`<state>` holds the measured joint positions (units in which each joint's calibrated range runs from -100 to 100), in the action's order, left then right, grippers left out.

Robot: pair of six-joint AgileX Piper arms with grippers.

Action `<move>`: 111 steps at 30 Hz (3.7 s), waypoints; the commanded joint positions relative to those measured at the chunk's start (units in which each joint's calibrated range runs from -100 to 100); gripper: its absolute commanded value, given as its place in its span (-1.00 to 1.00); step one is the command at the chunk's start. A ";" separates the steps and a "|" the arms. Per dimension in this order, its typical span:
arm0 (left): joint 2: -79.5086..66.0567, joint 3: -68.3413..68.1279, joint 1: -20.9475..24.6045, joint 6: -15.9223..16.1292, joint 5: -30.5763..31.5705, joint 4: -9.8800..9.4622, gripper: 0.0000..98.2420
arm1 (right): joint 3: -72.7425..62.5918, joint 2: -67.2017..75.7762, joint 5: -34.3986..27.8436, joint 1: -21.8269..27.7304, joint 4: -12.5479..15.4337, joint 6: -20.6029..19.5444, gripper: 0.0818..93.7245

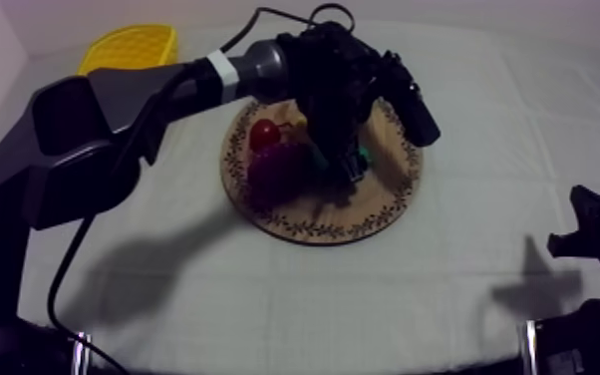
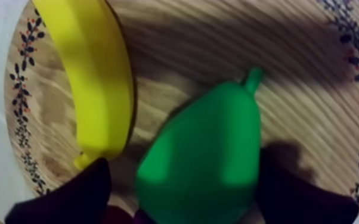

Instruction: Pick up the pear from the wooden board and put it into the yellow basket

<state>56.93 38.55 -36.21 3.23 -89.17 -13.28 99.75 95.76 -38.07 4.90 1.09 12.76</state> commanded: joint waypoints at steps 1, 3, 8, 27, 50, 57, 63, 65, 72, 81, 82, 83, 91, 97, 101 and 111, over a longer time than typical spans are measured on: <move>0.23 0.34 -0.17 -0.66 -0.30 -0.28 0.46 | 0.03 -0.01 0.00 0.00 0.01 0.01 -0.99; 0.41 0.78 -0.37 -1.46 -0.43 -0.65 0.34 | 0.03 -0.01 0.00 0.00 0.01 0.01 -0.99; 0.12 1.51 -0.45 -3.23 -0.47 -0.97 0.14 | 0.03 -0.01 0.00 0.00 0.01 0.01 -0.99; -34.87 -16.19 9.30 -5.20 -5.32 -8.86 0.21 | 0.03 -0.01 0.00 0.00 0.01 0.01 -0.99; -46.06 -41.34 28.95 -3.59 9.26 -10.51 0.33 | 0.03 -0.01 0.00 0.00 0.01 0.01 -0.99; -42.96 -37.62 28.48 -3.59 9.90 -9.66 0.35 | 0.03 -0.01 0.00 0.00 0.01 0.01 -0.99; -36.01 -31.94 28.76 -3.10 8.84 -8.81 0.37 | 0.03 -0.01 0.00 0.00 0.01 0.01 -0.99; -32.98 -30.25 29.29 -2.83 8.97 -8.21 0.37 | 0.03 -0.01 0.00 0.00 0.01 0.01 -0.99; -22.75 -26.37 30.69 -1.29 12.41 -5.51 0.40 | 0.03 -0.01 0.00 0.00 0.01 0.01 -0.99; -17.45 -24.12 30.75 -0.72 15.71 -3.16 0.41 | 0.03 -0.01 0.00 0.00 0.01 0.01 -0.99; -17.49 -24.23 30.75 -0.75 15.90 -3.06 0.41 | 0.03 -0.01 0.00 0.00 0.01 0.01 -0.99; -17.68 -24.40 30.75 -0.81 16.09 -2.98 0.41 | 0.03 -0.01 0.00 0.00 0.01 0.01 -0.99; -27.60 -30.00 30.34 -2.38 19.28 -2.46 0.04 | 0.03 -0.01 0.00 0.00 0.01 0.01 -0.99; -46.15 -42.60 29.58 -3.68 27.75 -0.97 -0.81 | 0.03 -0.01 0.00 0.00 0.01 0.01 -0.99; -61.51 -54.06 29.15 -4.82 33.33 -0.68 -0.96 | 0.03 -0.01 0.00 0.00 0.01 0.01 -0.99; -107.02 -96.51 31.05 -4.81 55.17 2.64 -1.00 | 0.03 -0.01 0.00 0.00 0.01 0.01 -0.99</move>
<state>-26.54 -38.23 -5.18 -1.48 -39.49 -10.73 99.75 95.76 -38.09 4.90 1.09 12.76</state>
